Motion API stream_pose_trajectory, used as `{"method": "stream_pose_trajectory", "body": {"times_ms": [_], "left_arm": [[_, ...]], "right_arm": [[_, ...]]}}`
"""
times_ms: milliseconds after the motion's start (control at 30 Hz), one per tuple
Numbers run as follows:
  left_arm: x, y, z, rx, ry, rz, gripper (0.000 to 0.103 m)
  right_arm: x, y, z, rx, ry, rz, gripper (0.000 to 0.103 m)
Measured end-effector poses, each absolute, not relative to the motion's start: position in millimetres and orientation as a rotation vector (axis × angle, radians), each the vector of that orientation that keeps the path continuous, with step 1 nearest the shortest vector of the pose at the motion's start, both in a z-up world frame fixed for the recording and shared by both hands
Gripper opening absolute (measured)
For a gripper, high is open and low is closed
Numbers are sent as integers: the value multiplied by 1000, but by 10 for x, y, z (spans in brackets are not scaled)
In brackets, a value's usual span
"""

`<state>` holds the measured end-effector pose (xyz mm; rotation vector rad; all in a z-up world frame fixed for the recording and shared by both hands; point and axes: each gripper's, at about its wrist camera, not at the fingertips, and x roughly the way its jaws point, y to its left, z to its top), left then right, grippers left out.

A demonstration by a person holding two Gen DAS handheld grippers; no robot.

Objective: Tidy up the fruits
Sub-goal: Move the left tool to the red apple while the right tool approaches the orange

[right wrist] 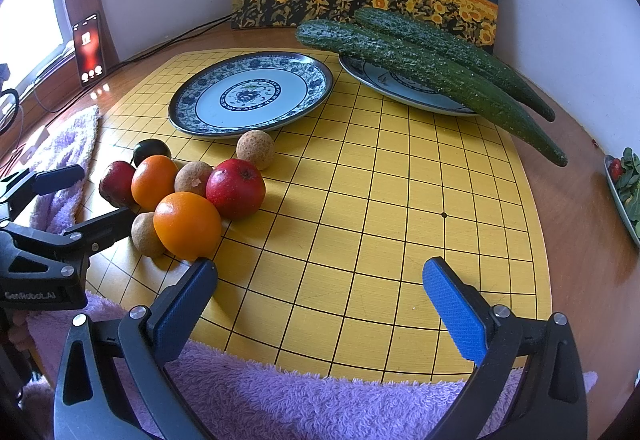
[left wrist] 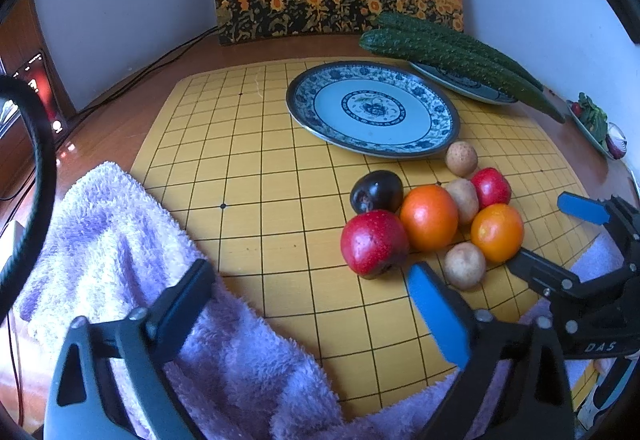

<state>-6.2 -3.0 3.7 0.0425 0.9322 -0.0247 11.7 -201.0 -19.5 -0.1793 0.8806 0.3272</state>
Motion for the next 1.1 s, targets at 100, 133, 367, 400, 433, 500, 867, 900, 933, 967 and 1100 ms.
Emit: {"method": "stream_pose_trajectory", "body": {"times_ms": [100, 133, 367, 400, 433, 500, 867, 900, 933, 967, 1100], "left_arm": [[-72, -48, 84, 38, 931, -44, 89], [-76, -52, 104, 37, 926, -50, 87], [-102, -107, 164, 44, 904, -82, 85], [-99, -107, 162, 42, 905, -83, 83], [-97, -104, 159, 38, 907, -84, 81], [-83, -90, 160, 28, 909, -84, 80], [-80, -38, 111, -4, 923, -92, 73], [-80, -41, 111, -6, 922, -94, 72], [-77, -42, 114, -8, 921, -98, 72], [-77, -43, 113, -10, 920, -99, 72], [-65, -41, 105, -26, 924, -110, 72]], "right_arm": [[106, -1992, -202, -180, 882, 325, 103], [95, -1983, -196, -180, 882, 325, 103], [-5, -1909, -159, -184, 887, 349, 90], [-19, -1898, -148, -179, 889, 358, 88], [-36, -1886, -134, -172, 889, 369, 87], [-68, -1858, -97, -169, 876, 381, 85], [-77, -1737, -23, -105, 864, 440, 69], [-67, -1733, -25, -96, 867, 441, 66], [-54, -1729, -28, -89, 871, 443, 65], [-46, -1730, -33, -82, 874, 443, 62], [-19, -1722, -57, -55, 887, 451, 55]]}}
